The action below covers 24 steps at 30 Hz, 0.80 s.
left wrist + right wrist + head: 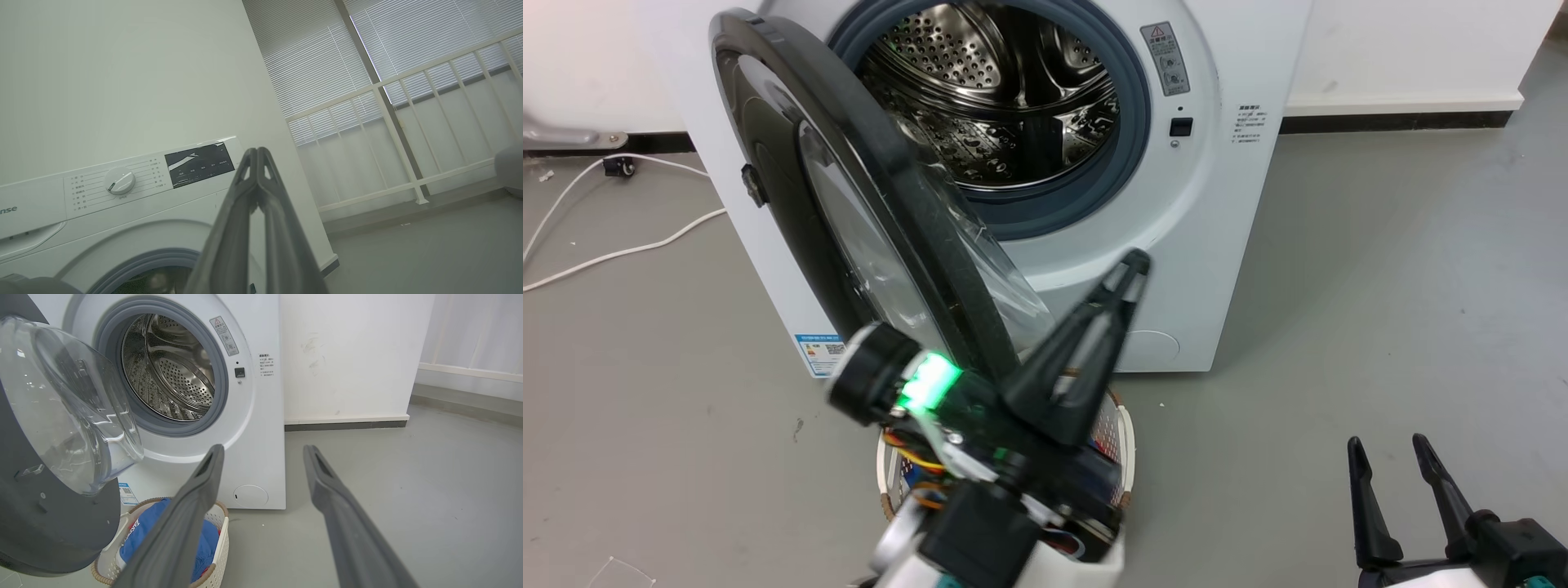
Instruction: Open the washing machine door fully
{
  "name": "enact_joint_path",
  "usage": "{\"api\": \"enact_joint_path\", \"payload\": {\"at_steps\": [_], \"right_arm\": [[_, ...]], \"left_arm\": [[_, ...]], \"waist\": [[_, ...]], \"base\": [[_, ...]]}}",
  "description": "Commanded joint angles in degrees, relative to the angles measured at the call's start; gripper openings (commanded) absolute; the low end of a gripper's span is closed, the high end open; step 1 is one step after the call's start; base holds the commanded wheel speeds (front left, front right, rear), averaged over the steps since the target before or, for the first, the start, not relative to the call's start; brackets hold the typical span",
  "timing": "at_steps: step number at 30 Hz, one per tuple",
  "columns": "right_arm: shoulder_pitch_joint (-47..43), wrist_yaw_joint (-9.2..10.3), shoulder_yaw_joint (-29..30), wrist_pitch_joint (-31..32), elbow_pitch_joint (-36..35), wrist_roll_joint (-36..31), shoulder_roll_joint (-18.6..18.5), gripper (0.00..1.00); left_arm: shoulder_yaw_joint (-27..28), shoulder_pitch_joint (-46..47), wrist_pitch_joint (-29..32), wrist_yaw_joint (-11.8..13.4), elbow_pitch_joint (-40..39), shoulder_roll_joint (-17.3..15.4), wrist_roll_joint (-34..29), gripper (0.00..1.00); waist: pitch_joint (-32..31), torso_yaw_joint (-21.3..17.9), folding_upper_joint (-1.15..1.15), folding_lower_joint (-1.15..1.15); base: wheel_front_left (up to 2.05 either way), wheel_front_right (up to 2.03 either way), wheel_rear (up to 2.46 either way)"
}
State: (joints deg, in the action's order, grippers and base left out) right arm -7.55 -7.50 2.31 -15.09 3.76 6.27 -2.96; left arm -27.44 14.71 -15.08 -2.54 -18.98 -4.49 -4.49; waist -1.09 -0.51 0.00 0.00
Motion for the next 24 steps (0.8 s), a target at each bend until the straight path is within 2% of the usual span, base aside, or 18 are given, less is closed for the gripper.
{"api": "enact_joint_path", "payload": {"at_steps": [1, 14, 24], "right_arm": [[0.1, 0.01, -0.2, -0.1, 0.1, 0.3, 0.1, 1.0], [0.5, 0.01, -0.5, -0.1, 0.3, 0.6, 0.1, 1.0], [1.0, 0.01, -0.8, -0.1, 0.5, 0.6, 0.1, 1.0]], "left_arm": [[-1.3, 1.0, -0.1, -0.3, 0.6, 0.4, 0.3, 0.0], [-13.6, 0.2, -0.1, -1.6, 7.2, 0.9, 2.7, 0.0], [-18.0, -3.1, -0.1, -1.9, 13.9, 0.2, 4.3, 0.0]], "waist": [[0.1, -0.2, 0.0, 0.0], [1.0, -1.0, 0.0, 0.0], [2.0, -0.9, 0.0, 0.0]], "base": [[0.0, 0.0, 0.0], [0.0, 0.0, 0.0], [0.0, 0.0, 0.0]]}}
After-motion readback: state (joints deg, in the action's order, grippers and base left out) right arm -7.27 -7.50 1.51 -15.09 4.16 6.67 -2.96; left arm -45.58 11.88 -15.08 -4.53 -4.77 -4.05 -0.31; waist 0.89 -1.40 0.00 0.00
